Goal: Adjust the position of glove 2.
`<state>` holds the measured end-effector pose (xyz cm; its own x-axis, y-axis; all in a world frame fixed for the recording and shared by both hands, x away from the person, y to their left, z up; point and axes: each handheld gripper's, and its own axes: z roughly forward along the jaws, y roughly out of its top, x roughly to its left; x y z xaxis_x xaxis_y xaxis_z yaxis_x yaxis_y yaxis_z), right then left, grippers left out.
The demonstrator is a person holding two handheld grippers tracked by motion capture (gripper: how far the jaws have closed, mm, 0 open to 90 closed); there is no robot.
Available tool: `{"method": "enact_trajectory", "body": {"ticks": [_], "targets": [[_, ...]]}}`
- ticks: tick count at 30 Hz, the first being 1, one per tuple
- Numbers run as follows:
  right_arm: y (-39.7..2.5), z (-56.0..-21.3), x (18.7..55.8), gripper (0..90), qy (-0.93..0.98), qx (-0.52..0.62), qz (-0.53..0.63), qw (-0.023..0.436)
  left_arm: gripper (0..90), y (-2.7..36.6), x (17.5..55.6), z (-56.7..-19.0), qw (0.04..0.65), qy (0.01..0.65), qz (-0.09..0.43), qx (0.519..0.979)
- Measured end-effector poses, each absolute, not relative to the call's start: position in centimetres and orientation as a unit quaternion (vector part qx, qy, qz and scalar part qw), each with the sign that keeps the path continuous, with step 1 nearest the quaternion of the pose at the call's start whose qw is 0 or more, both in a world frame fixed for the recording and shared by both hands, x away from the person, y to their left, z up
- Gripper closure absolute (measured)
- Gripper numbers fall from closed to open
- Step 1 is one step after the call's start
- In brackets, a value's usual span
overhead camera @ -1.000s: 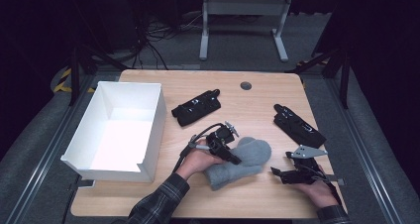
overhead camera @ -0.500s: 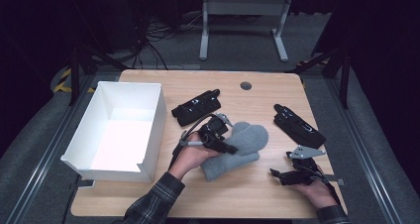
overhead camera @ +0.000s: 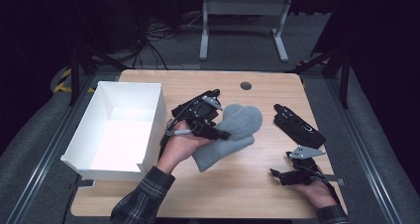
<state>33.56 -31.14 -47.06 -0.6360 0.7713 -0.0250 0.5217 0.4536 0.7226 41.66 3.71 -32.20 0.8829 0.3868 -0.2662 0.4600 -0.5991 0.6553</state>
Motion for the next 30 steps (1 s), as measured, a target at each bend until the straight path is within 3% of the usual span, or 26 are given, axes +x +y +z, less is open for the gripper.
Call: {"method": "enact_trajectory", "body": {"ticks": [12, 30], "targets": [[-31.1, -47.1, 33.6, 7.6, 0.834, 0.388, 0.350, 0.177, 71.4, 7.0, 41.6, -29.1, 0.394, 0.257, -0.022, 0.882], [-31.1, -47.1, 33.6, 7.6, 0.834, 0.388, 0.350, 0.178, 71.5, 15.9, 41.2, -25.5, 0.411, 0.320, 0.034, 0.853]]}}
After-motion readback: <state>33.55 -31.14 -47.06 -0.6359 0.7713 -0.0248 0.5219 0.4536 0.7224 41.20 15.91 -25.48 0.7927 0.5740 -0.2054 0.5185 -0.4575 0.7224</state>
